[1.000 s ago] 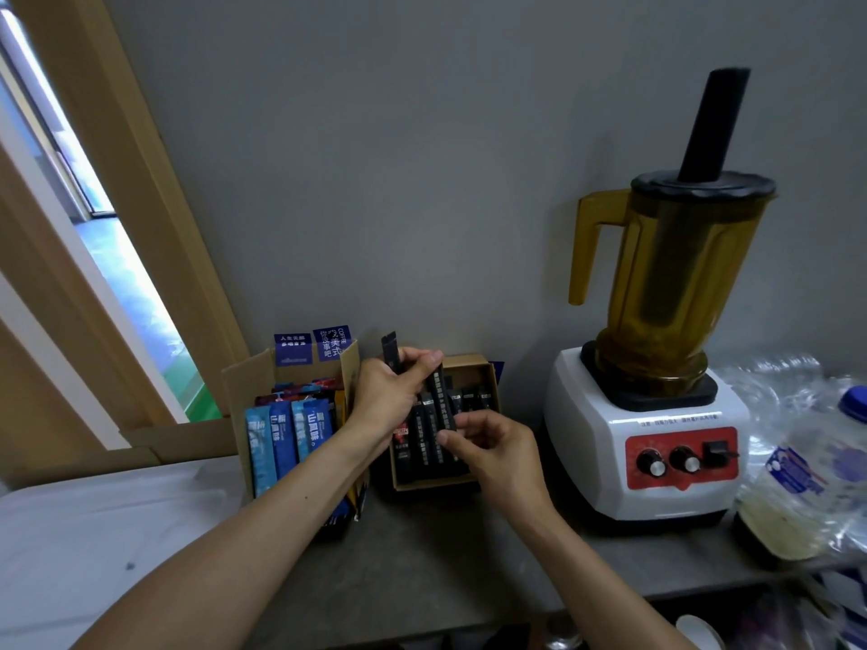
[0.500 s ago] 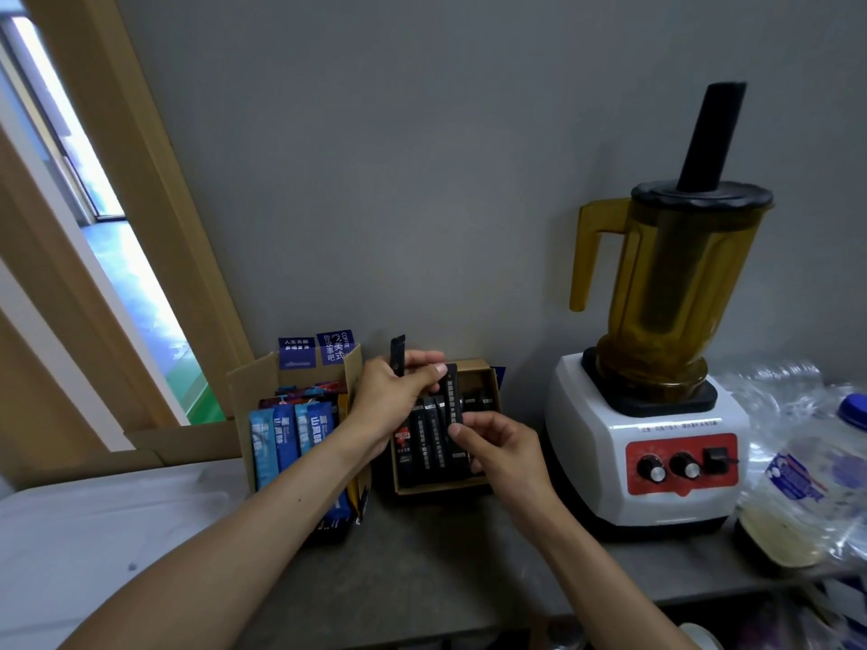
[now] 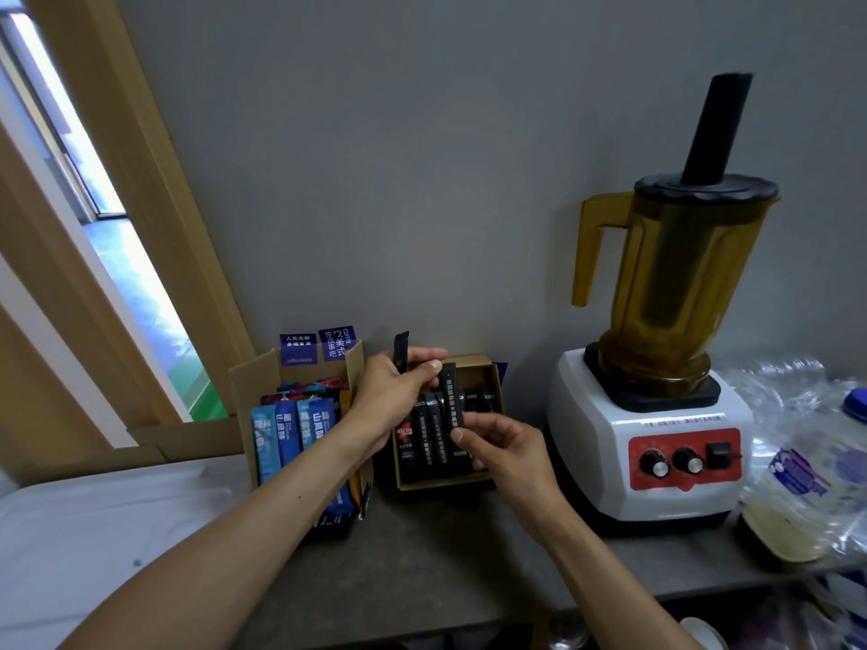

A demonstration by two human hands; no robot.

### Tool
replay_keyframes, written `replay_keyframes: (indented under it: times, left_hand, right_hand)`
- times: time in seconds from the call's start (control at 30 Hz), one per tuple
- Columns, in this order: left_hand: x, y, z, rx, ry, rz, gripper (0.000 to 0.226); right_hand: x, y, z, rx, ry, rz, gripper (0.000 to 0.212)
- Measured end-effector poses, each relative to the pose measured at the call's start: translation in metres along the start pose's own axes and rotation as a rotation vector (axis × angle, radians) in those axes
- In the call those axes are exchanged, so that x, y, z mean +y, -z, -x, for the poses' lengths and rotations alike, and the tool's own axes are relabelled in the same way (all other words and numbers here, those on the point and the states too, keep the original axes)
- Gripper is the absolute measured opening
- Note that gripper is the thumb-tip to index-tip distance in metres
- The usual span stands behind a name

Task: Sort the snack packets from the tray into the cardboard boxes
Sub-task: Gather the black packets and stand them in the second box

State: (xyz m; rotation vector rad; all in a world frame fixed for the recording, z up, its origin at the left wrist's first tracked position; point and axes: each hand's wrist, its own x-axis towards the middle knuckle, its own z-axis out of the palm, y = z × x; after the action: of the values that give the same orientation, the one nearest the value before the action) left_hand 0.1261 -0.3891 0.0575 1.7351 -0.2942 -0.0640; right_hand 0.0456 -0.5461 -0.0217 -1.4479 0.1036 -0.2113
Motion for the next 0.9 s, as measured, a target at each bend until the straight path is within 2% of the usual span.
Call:
replay_keyframes:
  times: [0.1,0.2,0.27,0.33,0.4,0.47,0.57,0.67,0.8,0.9]
  left_hand:
    - [0.001,0.001,0.002,0.036,-0.023,-0.034,0.02]
    - [-0.001,0.001,0.005,0.026,-0.012,-0.181,0.019]
    - [-0.002,0.0,0.008,-0.077,0.044,-0.353,0.013]
    - [-0.005,0.0,0.01,-0.241,0.135,-0.469,0.007]
    - [-0.008,0.002,0.01,-0.381,0.21,-0.483,0.012]
    - [-0.007,0.005,0.011,-0.435,0.236,-0.47,0.015]
    - [-0.002,0.007,0.008,-0.321,0.088,-0.446,0.03]
    - [0.001,0.002,0.007,-0.241,-0.037,-0.287,0.029]
    - [-0.001,-0.009,0.0,-0.182,-0.083,-0.292,0.013]
    - [-0.006,-0.015,-0.01,-0.117,-0.044,-0.302,0.013]
  right_hand:
    - [-0.001,0.004,0.002,0.016,-0.002,-0.078,0.029]
    - [-0.003,0.005,0.0,0.174,-0.021,-0.302,0.036]
    - [-0.005,0.005,-0.004,0.275,-0.014,-0.437,0.039]
    - [-0.008,0.003,-0.008,0.3,-0.001,-0.492,0.046]
    - [-0.01,0.0,-0.008,0.306,0.014,-0.418,0.046]
    - [-0.01,0.001,-0.007,0.313,0.057,-0.264,0.032]
    - [-0.008,0.007,-0.005,0.25,0.113,-0.096,0.021]
    - [-0.011,0.008,-0.002,0.161,0.15,0.012,0.02]
    - [-0.008,0.005,-0.005,0.148,0.146,0.1,0.018]
    - [0.009,0.011,-0.01,0.201,0.121,0.363,0.017]
